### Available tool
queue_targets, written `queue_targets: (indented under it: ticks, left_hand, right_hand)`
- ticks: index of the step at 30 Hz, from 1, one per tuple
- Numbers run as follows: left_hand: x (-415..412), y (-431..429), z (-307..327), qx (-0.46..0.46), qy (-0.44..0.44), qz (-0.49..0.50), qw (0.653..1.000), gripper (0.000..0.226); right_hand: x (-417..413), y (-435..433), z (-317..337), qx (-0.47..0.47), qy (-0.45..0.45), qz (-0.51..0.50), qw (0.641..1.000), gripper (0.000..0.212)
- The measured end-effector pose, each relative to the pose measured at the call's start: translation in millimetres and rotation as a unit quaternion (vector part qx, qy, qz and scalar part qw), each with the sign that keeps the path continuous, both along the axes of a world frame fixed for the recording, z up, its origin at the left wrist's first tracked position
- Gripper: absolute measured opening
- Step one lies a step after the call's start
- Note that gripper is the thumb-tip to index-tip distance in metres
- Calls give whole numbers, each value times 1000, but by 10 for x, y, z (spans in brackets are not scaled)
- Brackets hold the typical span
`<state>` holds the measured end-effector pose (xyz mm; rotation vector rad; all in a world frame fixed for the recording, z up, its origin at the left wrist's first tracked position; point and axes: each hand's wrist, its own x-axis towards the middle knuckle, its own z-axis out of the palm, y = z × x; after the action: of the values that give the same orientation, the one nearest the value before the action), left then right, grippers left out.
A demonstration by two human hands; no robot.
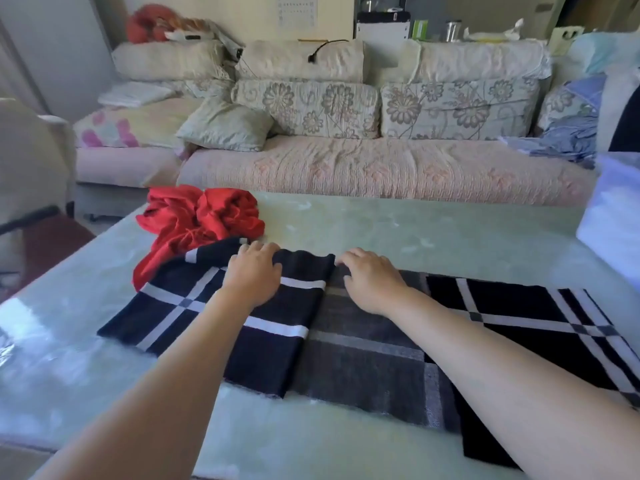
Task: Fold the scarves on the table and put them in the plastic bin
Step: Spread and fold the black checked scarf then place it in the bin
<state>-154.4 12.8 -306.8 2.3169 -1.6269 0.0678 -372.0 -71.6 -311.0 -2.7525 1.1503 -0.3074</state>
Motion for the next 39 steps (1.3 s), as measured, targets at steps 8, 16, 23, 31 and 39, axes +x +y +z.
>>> queue_targets:
  ticks: [8, 16, 23, 31, 39]
  left_hand:
    - [1143, 435, -144, -48, -15, 112, 992, 55]
    - [1696, 493, -298, -139, 93, 83, 982, 26]
    - [1797, 402, -136, -175, 79, 173, 966, 17]
    - [1458, 226, -263, -99, 11, 50, 994, 33]
    - [902, 18, -125, 30, -20, 58, 998, 53]
  right_hand:
    - [1560, 92, 4, 27, -23, 66, 997, 39]
    - [2382, 89, -168, -20, -12, 9, 1000, 87]
    - [2744, -47, -63, -27, -178, -74, 981, 30]
    - [2737, -49, 81, 263, -194, 4, 945, 65]
    - [1477, -38, -13, 161, -124, -10, 979, 51]
